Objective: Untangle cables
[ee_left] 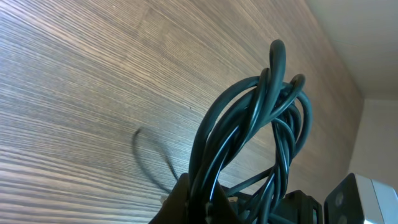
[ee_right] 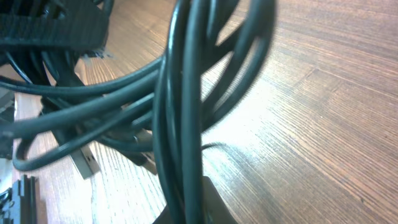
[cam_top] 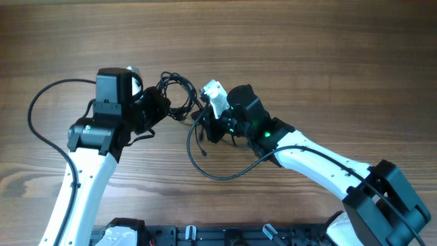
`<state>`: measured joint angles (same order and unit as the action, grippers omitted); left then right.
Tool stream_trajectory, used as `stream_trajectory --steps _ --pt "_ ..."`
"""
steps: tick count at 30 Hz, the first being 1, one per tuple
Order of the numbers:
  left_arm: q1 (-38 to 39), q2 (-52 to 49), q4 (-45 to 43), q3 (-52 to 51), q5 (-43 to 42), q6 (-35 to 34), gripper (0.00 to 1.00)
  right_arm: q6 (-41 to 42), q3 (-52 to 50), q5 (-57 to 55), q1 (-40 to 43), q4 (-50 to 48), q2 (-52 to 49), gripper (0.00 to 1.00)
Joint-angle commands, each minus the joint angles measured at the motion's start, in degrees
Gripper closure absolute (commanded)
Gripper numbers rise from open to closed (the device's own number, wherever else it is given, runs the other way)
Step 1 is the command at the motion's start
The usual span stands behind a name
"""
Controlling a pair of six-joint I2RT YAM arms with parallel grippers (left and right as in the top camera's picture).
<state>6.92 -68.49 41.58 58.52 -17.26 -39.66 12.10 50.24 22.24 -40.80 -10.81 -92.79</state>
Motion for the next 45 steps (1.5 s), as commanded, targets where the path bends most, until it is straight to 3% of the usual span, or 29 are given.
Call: stream_trajectory --steps 1,5,8,16,21,28,42,45 --pt "-1.7 1.4 -0.2 0.7 0.8 5.0 0.96 1.3 0.4 -1.8 0.2 1.4 -0.4 0.96" --pt "-1.9 1.4 -0.2 0.7 1.1 12.0 0.96 6.3 0.4 1.5 0.6 4.3 -0.2 0.96" --pt "-1.9 1.4 -0.2 0.6 1.7 17.0 0.96 7.7 0.4 11.8 2.0 7.1 1.2 0.96" --pt "-1.9 1.4 -0.2 0.6 1.6 20.0 0.96 14.0 0.4 37.7 9.9 7.7 8.4 0.96" --pt "-0.3 1.4 -0.8 0.6 1.7 20.0 0.96 20.9 0.4 43.9 11.1 2.9 9.8 0.96" --pt "6.3 1.4 -2.6 0.6 1.6 19.8 0.96 26.8 0.4 40.2 11.0 -3.7 9.7 0.96" --pt "13.7 1.4 -6.9 0.6 0.3 20.0 0.96 26.9 0.4 22.9 11.1 2.5 8.1 0.96" --pt "13.8 1.4 -6.9 0.6 -1.0 23.3 0.96 26.9 0.4 22.5 11.2 3.1 7.3 0.96"
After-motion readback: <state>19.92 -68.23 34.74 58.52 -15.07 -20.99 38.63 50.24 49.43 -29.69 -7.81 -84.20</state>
